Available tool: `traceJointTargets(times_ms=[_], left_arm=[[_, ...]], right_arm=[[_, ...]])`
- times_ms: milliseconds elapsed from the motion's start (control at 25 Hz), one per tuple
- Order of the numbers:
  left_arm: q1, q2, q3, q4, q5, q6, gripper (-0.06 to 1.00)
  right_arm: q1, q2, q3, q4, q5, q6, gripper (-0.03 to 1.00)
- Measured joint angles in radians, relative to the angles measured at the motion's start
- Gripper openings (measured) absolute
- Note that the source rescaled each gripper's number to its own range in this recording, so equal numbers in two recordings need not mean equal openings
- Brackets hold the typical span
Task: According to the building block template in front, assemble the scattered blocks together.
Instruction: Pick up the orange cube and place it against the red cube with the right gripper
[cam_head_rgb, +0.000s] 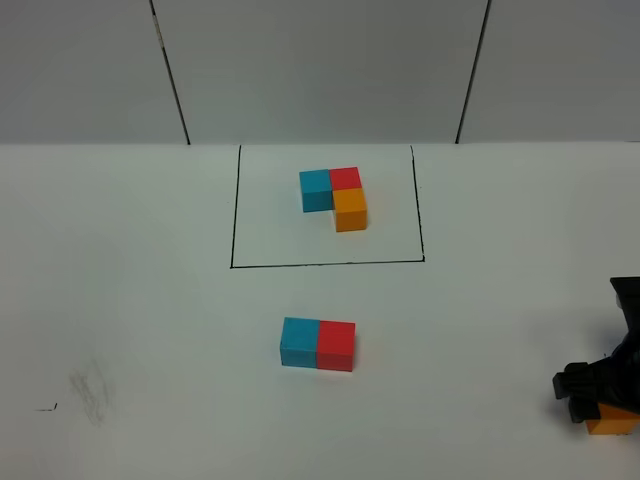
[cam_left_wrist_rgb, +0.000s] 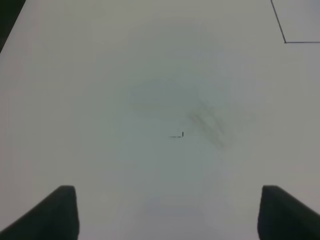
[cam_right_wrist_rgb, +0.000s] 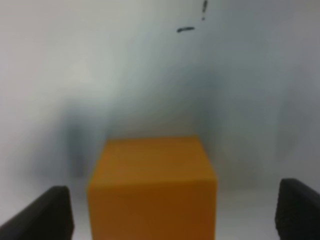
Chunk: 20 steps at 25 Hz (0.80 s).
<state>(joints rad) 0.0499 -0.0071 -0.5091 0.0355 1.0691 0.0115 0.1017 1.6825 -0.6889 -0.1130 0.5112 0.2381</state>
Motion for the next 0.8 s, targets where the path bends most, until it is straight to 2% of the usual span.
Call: traceJointTargets(times_ms=[160, 320, 720, 800], left_arm=[[0.000, 0.000, 0.000, 0.000, 0.000, 0.000, 0.84], [0.000, 0.000, 0.000, 0.000, 0.000, 0.000, 0.84], [0.000, 0.000, 0.000, 0.000, 0.000, 0.000, 0.84], [0.000, 0.000, 0.000, 0.000, 0.000, 0.000, 0.84]], right_arm=[[0.000, 0.000, 0.000, -0.001, -0.001, 0.000, 0.81], [0.000, 0.000, 0.000, -0.001, -0.001, 0.000, 0.65], [0.000, 0.000, 0.000, 0.002, -0.007, 0.000, 0.21], [0.000, 0.000, 0.000, 0.002, -0.008, 0.000, 0.08]])
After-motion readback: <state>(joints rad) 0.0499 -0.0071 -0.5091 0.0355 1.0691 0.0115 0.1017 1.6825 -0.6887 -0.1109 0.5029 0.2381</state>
